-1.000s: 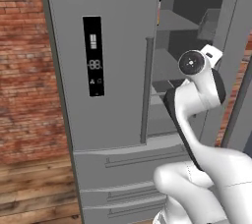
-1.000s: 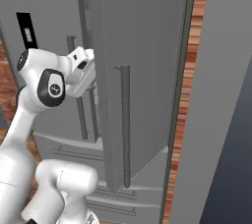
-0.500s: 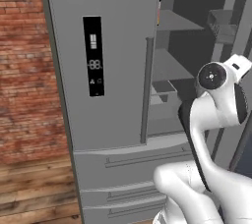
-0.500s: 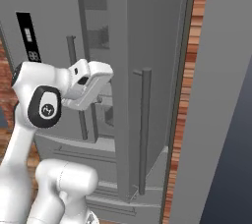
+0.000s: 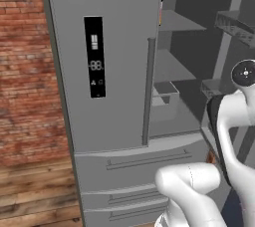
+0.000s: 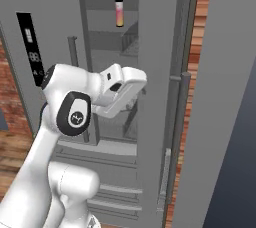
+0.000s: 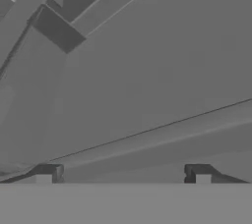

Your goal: Open the fridge, grab two sodas, and place both sodas inside the bowl with ice on the dining counter.

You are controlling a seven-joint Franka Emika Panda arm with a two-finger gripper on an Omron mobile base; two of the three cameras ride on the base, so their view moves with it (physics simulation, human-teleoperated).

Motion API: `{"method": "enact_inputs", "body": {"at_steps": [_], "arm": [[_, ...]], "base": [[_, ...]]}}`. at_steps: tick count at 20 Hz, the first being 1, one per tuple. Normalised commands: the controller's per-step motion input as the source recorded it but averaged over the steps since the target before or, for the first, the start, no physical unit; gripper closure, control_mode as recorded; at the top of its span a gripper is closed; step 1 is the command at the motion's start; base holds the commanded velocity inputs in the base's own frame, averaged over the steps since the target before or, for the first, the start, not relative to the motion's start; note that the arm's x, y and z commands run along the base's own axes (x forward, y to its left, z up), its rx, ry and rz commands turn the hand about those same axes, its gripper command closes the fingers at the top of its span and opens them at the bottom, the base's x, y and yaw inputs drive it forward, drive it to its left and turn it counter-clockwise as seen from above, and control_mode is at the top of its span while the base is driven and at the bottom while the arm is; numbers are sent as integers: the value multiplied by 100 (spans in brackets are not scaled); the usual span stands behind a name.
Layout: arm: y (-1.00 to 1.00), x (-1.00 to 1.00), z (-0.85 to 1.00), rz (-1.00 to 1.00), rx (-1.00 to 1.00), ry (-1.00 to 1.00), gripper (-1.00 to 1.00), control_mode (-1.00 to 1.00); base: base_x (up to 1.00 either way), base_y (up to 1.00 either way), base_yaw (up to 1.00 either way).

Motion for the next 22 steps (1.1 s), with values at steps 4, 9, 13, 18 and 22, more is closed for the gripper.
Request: {"method": "enact_inputs", "body": {"at_steps": [4, 9, 13, 18, 22], "arm": [[-87, 2, 0, -1, 2, 4, -100, -100], [-75, 5, 0, 0, 1, 0, -100, -100], [-42, 4, 0, 0, 0, -2, -100, -100], [29, -44, 0, 4, 0, -10, -100, -100], [86, 10, 0, 0, 3, -12, -100, -100]], "base": [[0, 0, 0], [0, 0, 0], [0, 0, 0], [0, 0, 0], [0, 0, 0]]}}
